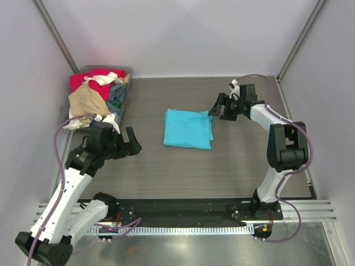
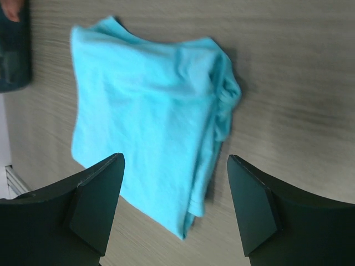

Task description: Fold and stack the t-shirts

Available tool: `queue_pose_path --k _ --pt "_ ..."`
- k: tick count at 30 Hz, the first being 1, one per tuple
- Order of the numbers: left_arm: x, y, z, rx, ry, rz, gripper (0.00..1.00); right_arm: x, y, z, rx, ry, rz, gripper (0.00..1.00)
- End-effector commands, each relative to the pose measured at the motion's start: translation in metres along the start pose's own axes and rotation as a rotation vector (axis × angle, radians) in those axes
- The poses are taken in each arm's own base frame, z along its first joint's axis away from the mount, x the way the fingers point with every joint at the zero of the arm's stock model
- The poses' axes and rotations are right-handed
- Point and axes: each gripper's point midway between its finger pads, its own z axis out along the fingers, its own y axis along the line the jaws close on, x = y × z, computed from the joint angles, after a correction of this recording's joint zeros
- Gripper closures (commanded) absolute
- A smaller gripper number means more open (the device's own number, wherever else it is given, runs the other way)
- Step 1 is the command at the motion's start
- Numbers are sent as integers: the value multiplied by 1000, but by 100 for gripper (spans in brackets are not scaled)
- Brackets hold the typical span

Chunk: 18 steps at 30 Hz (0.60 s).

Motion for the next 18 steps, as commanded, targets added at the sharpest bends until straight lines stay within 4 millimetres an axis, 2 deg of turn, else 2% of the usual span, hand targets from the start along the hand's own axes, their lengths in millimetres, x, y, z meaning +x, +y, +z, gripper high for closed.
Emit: queue_pose_path --k 1,4,8,13,16,18 --pt "-7 -1 -5 19 -62 9 0 28 -29 2 117 39 17 20" --pt "-7 -1 -6 31 -82 8 0 43 -31 13 107 82 26 20" --pt "-7 -1 -6 34 -88 6 0 50 -31 27 89 105 39 21" --pt "-7 -1 -5 34 -89 3 0 57 -31 47 86 127 45 31" --pt "-7 -1 -4 34 -91 2 0 61 -37 59 130 136 48 44" --pt "-7 -1 -4 33 -92 2 0 64 -43 66 163 142 55 67"
